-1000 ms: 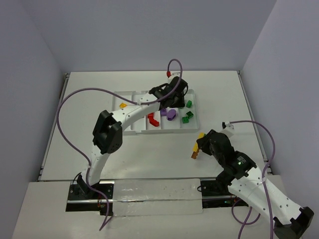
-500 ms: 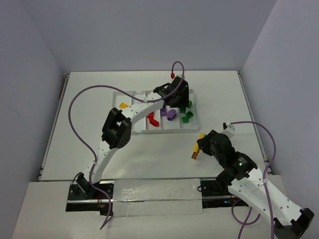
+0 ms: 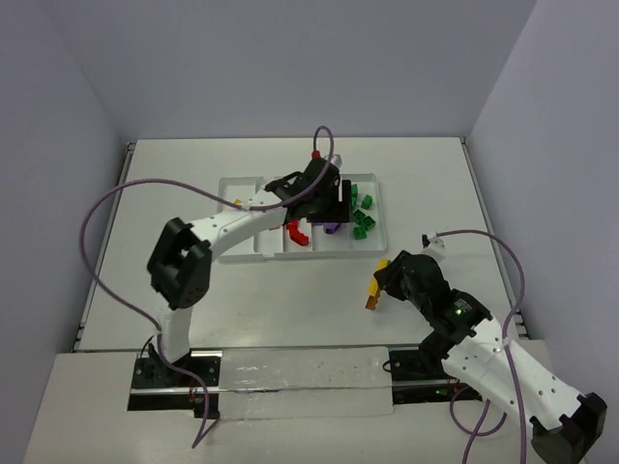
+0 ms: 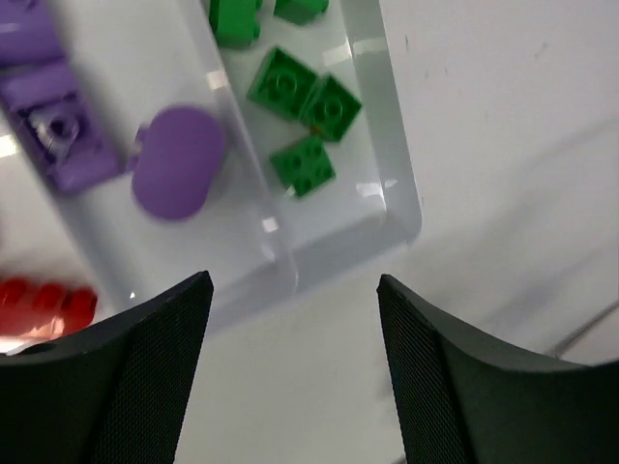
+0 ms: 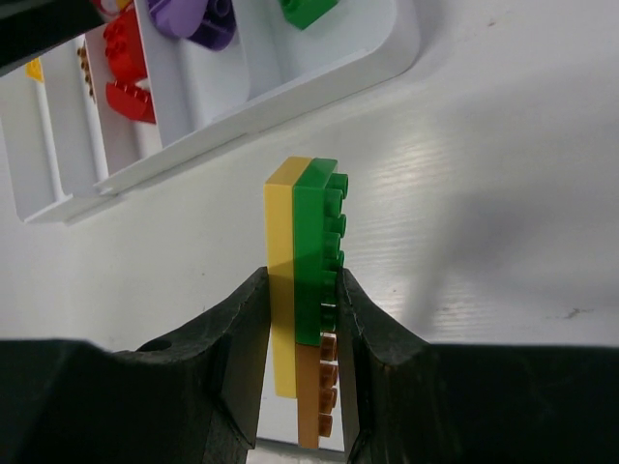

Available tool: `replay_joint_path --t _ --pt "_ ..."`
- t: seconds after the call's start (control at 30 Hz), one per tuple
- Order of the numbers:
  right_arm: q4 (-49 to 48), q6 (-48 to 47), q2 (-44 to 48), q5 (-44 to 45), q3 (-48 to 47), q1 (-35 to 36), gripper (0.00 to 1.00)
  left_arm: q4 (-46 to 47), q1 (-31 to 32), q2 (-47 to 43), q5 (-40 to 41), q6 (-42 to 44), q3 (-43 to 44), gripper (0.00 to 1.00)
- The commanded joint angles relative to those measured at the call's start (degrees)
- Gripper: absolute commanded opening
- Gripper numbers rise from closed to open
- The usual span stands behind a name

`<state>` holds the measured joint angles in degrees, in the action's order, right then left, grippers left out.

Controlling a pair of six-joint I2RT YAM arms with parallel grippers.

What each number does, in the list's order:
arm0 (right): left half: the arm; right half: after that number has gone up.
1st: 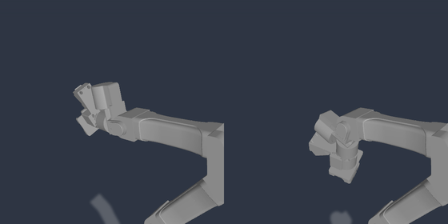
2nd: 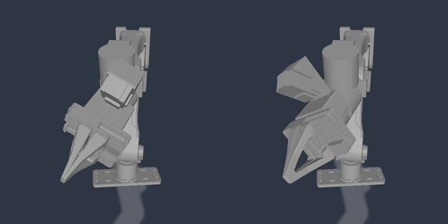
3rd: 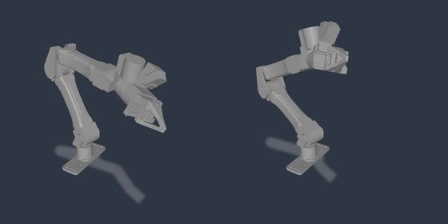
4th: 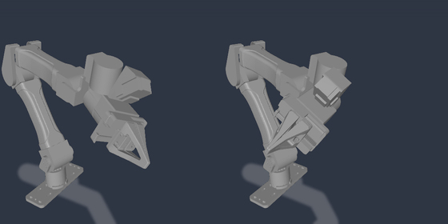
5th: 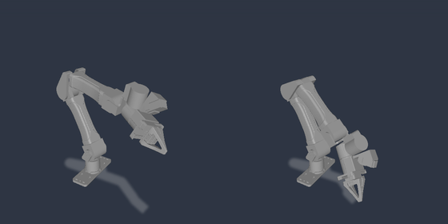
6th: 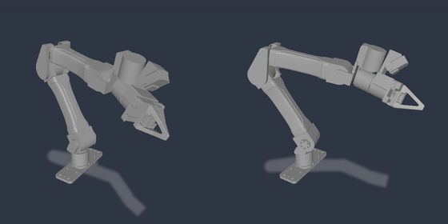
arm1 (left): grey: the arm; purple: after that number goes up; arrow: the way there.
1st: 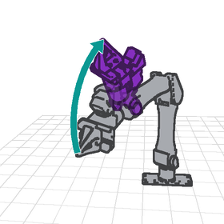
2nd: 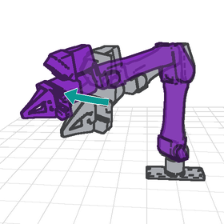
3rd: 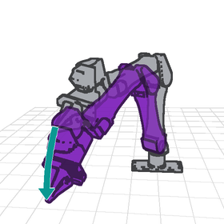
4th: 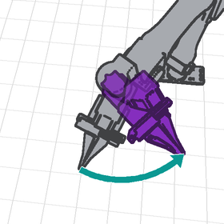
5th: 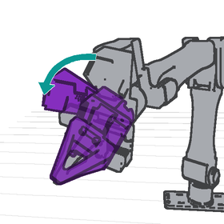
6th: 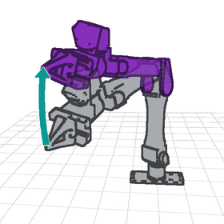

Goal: Sort the legos into containers by color

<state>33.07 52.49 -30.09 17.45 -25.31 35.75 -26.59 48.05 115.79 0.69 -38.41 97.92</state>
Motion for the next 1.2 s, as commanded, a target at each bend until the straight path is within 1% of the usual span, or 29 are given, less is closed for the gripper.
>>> replay_joint_path --t 0.0,0.03,0.1,0.13,0.23,0.4,0.5,0.57,0.6,0.63,0.73,0.77,0.8,0.93,1.07,1.17 --pt "-9.7 -4.2 -6.8 -7.0 1.3 0.0 0.0 7.6 0.3 -13.4 -1.0 -2.4 -13.1 0.76" --pt "-10.5 -4.2 -9.7 -6.8 1.0 0.6 0.0 9.3 0.3 -16.4 -0.7 -3.7 -18.3 0.75" --pt "-11.7 -4.5 -14.1 -4.7 0.1 3.0 0.02 13.2 0.3 -23.0 3.1 -5.6 -25.3 0.75" --pt "-12.0 -4.8 -15.4 -4.2 -0.3 3.8 0.03 13.6 0.3 -25.0 3.7 -6.0 -28.9 0.75" --pt "-13.7 -6.1 -21.9 -3.6 -3.0 6.5 0.03 11.7 0.3 -28.4 7.4 -7.4 -33.0 0.75" --pt "-14.4 -7.0 -33.0 -2.3 -5.9 9.1 0.03 9.9 0.4 -32.1 7.9 -8.9 -38.3 0.75" --pt "-14.6 -6.9 -35.6 -1.7 -6.9 10.5 0.04 8.9 0.4 -33.7 7.7 -9.5 -40.2 0.75" --pt "-14.9 -6.9 -36.7 -1.7 -7.3 11.3 0.11 9.5 0.4 -34.2 7.5 -9.8 -41.4 0.75" --pt "-14.8 -6.9 -37.1 -1.7 -7.7 11.3 0.16 10.3 0.4 -34.1 7.3 -9.8 -41.7 0.75" --pt "-14.8 -6.9 -37.1 -1.7 -7.7 11.4 0.16 10.4 0.5 -34.1 7.2 -9.8 -42.0 0.75" --pt "-13.7 -6.6 -36.2 -1.4 -8.7 11.5 0.51 10.8 0.5 -32.1 7.1 -10.0 -41.3 0.75" --pt "-13.6 -6.6 -36.2 -1.4 -8.7 11.5 0.53 10.8 0.6 -31.6 6.9 -10.0 -41.3 0.75" --pt "-13.2 -6.5 -34.7 -1.4 -8.7 11.6 0.57 10.9 0.6 -31.4 6.6 -9.9 -41.2 0.75" --pt "-10.6 -5.4 -29.0 -0.9 -7.5 11.5 0.58 11.3 0.9 -30.8 6.3 -9.8 -40.8 0.75" --pt "-7.3 -4.1 -22.6 -2.2 -4.5 11.8 0.57 11.3 0.9 -30.4 6.3 -9.6 -40.8 0.75" --pt "-6.5 -1.8 -18.9 -4.3 -1.8 14.4 0.56 11.9 0.9 -29.5 5.7 -9.5 -40.3 0.75"
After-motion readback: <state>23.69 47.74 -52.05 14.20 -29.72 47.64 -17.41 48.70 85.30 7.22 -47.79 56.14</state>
